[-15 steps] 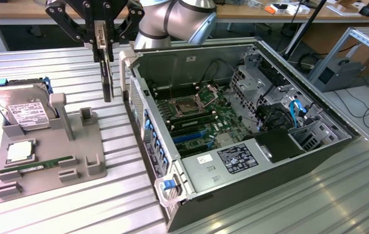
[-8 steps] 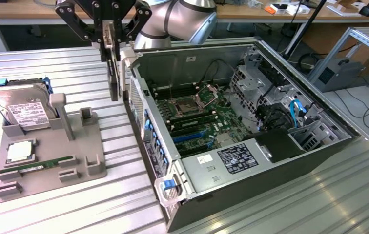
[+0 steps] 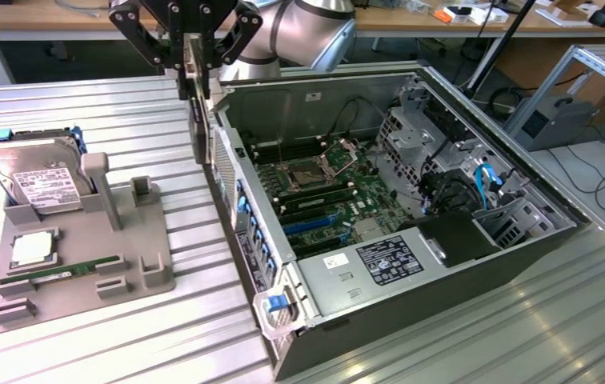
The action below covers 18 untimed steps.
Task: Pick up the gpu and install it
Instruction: 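Pick up the gpu and move the gpu toward the slot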
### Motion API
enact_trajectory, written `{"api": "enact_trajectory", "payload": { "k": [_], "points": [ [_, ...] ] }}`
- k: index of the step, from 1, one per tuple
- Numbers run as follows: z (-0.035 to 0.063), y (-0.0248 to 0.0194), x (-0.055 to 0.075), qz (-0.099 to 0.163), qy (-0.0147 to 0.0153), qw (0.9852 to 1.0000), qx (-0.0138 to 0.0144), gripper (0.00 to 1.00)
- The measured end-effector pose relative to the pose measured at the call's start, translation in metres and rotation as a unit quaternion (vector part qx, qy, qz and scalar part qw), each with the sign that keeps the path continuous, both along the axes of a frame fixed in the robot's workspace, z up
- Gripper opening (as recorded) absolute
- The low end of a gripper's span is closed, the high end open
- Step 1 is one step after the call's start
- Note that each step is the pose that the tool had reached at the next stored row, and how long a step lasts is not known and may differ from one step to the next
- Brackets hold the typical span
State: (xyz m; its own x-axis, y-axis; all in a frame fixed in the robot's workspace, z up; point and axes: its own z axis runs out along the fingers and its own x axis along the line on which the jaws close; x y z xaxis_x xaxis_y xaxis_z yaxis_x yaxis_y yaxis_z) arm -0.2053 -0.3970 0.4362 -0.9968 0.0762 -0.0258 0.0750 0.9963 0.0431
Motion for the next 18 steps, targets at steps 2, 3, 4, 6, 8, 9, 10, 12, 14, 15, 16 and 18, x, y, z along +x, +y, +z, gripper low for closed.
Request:
{"api": "enact_trajectory", "payload": {
  "k": [2,3,4,6,8,9,10,12,14,15,16,18],
  "points": [
    [0.0,0.0,0.004,0.0,0.0,1.0,0.0,0.27],
    [0.0,0.0,0.005,0.0,0.0,1.0,0.0,0.27],
    [0.0,0.0,0.007,0.0,0.0,1.0,0.0,0.27],
    [0.0,0.0,0.01,0.0,0.0,1.0,0.0,0.27],
    [0.0,0.0,0.013,0.0,0.0,1.0,0.0,0.27],
    [0.0,0.0,0.015,0.0,0.0,1.0,0.0,0.27],
    [0.0,0.0,0.016,0.0,0.0,1.0,0.0,0.27],
    [0.0,0.0,0.022,0.0,0.0,1.0,0.0,0.27],
    [0.0,0.0,0.026,0.0,0.0,1.0,0.0,0.27],
    [0.0,0.0,0.028,0.0,0.0,1.0,0.0,0.27],
    [0.0,0.0,0.03,0.0,0.0,1.0,0.0,0.27],
    [0.0,0.0,0.032,0.0,0.0,1.0,0.0,0.27]
  ]
}}
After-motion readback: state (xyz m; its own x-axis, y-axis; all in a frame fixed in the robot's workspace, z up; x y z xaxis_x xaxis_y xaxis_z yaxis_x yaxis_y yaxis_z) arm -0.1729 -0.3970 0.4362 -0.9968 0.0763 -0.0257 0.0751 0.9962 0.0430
